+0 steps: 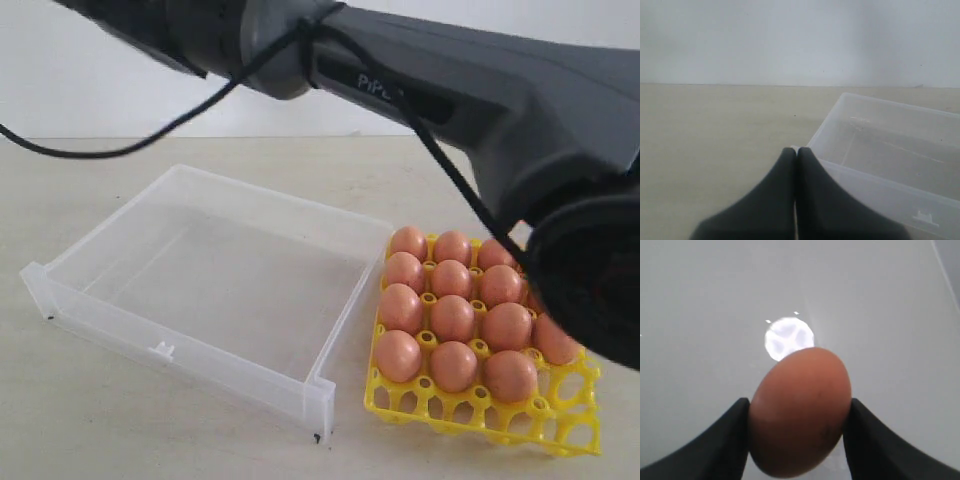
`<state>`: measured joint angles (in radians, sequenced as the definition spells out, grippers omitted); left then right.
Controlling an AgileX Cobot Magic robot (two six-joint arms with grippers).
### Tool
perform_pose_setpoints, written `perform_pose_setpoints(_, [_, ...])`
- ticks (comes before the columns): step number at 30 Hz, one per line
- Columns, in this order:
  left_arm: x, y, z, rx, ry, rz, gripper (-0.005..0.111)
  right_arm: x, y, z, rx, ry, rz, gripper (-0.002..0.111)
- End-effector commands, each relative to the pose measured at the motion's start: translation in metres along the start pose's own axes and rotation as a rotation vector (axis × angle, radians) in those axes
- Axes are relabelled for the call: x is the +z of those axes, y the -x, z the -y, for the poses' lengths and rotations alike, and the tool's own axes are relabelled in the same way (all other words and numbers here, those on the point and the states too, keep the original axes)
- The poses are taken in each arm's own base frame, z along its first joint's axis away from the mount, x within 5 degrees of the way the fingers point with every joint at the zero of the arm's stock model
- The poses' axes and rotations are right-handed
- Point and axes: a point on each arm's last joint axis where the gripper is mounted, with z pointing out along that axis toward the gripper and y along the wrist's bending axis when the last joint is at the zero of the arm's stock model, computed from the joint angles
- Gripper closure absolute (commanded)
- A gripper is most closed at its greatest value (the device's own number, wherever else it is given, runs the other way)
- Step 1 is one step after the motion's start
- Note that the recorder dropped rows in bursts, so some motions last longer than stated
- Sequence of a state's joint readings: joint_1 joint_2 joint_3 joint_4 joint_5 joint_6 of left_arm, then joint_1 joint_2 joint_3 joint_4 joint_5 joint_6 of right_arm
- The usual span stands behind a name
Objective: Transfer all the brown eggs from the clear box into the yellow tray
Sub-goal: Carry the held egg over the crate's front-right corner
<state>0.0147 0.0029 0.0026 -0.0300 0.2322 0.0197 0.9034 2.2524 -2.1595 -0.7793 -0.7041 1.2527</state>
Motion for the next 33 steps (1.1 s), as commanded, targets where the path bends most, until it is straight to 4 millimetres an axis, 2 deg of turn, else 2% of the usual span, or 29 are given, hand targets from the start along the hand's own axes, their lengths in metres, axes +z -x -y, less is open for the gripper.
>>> perform_pose_setpoints(1, [0.0, 0.001, 0.0, -0.004, -0.005, 0.005, 0.111, -0.034, -0.003, 0.001, -0.157, -0.189, -0.091, 0.109])
perform_pose_setpoints(5, [0.0, 0.001, 0.0, -0.004, -0.005, 0.005, 0.111, -0.081, -0.004, -0.009, -0.32, -0.376, -0.18, 0.109])
perform_pose_setpoints(6, [0.0, 0.001, 0.0, -0.004, -0.005, 0.005, 0.111, -0.096, -0.01, -0.011, -0.318, -0.419, -0.209, 0.109])
perform_pose_setpoints(9, [0.0, 0.001, 0.0, -0.004, -0.005, 0.005, 0.111, -0.145, -0.007, -0.02, -0.27, -0.588, -0.211, 0.109])
perform_pose_setpoints(12, [0.0, 0.001, 0.0, -0.004, -0.005, 0.005, 0.111, -0.206, -0.012, -0.033, -0.19, -0.791, -0.175, 0.109])
perform_pose_setpoints(15, [0.0, 0.001, 0.0, -0.004, -0.005, 0.005, 0.111, -0.271, -0.018, -0.058, -0.152, -0.923, -0.173, 0.109])
perform_pose_setpoints(19, [0.0, 0.001, 0.0, -0.004, -0.005, 0.005, 0.111, -0.334, -0.026, -0.092, -0.175, -0.964, -0.243, 0.109])
perform_pose_setpoints(22, [0.0, 0.001, 0.0, -0.004, -0.005, 0.005, 0.111, -0.368, -0.026, -0.113, -0.203, -0.973, -0.271, 0.109])
perform_pose_setpoints(24, [0.0, 0.001, 0.0, -0.004, -0.005, 0.005, 0.111, -0.393, -0.03, -0.122, -0.111, -1.044, -0.258, 0.109])
perform_pose_setpoints(27, [0.0, 0.001, 0.0, -0.004, -0.005, 0.005, 0.111, -0.432, -0.039, -0.129, 0.097, -1.238, -0.186, 0.109])
perform_pose_setpoints(29, [0.0, 0.001, 0.0, -0.004, -0.005, 0.005, 0.111, -0.456, -0.045, -0.133, 0.162, -1.341, -0.154, 0.109])
perform_pose_setpoints(31, [0.0, 0.001, 0.0, -0.004, -0.005, 0.005, 0.111, -0.46, -0.042, -0.136, 0.107, -1.344, -0.175, 0.109])
perform_pose_setpoints(33, [0.0, 0.001, 0.0, -0.004, -0.005, 0.005, 0.111, -0.461, -0.043, -0.138, -0.006, -1.327, -0.288, 0.109])
